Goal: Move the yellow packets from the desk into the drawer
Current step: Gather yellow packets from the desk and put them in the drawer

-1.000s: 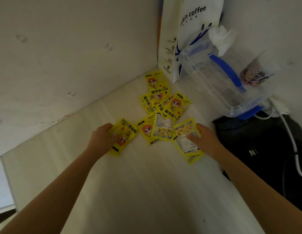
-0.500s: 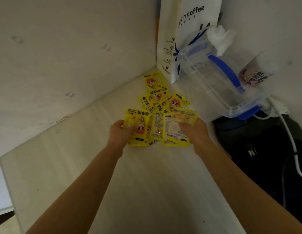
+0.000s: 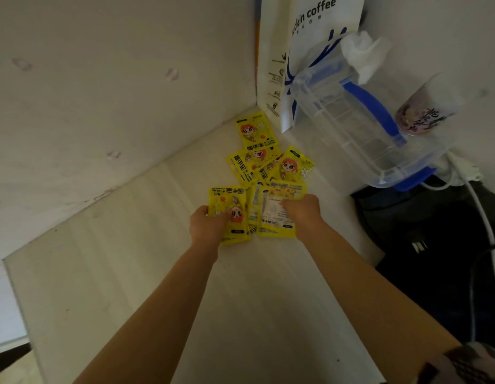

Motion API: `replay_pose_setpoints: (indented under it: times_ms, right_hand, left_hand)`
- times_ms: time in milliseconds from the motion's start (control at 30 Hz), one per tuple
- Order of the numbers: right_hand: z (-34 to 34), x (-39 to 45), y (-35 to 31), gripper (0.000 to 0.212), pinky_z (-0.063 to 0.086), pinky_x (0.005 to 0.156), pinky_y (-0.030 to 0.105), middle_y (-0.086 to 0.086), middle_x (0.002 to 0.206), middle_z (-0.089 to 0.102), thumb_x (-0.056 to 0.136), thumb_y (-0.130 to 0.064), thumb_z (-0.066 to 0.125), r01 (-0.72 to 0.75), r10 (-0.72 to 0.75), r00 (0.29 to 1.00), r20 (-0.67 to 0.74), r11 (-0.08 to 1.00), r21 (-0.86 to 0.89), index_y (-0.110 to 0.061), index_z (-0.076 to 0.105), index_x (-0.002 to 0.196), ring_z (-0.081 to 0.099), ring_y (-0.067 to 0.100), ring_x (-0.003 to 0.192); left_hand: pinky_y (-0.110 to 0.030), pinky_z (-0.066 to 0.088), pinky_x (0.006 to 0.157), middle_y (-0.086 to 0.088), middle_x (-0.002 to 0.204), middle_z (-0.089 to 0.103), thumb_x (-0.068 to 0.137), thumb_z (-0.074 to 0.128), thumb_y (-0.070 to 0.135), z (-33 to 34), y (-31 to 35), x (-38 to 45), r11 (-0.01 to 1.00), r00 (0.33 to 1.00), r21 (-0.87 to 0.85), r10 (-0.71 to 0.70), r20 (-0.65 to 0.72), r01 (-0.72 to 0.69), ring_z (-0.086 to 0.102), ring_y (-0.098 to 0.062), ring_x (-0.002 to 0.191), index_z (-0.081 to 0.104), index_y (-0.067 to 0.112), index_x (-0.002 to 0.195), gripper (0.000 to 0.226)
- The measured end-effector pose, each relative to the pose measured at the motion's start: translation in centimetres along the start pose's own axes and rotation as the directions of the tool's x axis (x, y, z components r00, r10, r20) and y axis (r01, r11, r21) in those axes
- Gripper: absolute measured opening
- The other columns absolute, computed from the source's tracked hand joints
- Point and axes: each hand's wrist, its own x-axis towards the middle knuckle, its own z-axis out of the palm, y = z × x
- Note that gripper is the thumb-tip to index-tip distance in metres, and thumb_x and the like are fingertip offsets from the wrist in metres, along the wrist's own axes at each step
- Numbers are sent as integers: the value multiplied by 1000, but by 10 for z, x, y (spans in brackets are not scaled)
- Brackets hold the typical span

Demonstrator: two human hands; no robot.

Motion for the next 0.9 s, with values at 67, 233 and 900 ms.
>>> replay_pose_setpoints:
  times_ms: [67,233,900]
  right_hand:
    - [0,-2,0,26,55,88,48,20,106,67,81,-5,66,-36,36,999,19,999,18,2,63,105,66,34,96]
    - [-3,-9,6,28,53,91,50,23,110,64,82,-3,66,-88,86,995,52,995,38,4,61,109,64,35,100]
    - [-55,-53,72,26,52,92,49,16,110,65,88,-8,58,-14,9,998,59,996,88,-5,58,114,64,32,99]
  left_hand:
    - [-48,59,77,-10,95,71,78,74,21,-2,-4,-2,1000,1000,2,-1,3,1,70,-28,85,65,16,94,19]
    - [-42,59,73,-9,97,70,83,70,21,-8,-10,-7,1000,1000,-3,7,-1,-7,69,-26,85,60,23,90,12]
    - [-31,56,56,-6,88,68,89,63,12,-44,-44,-67,997,995,-37,69,75,-67,68,-21,71,59,19,89,8]
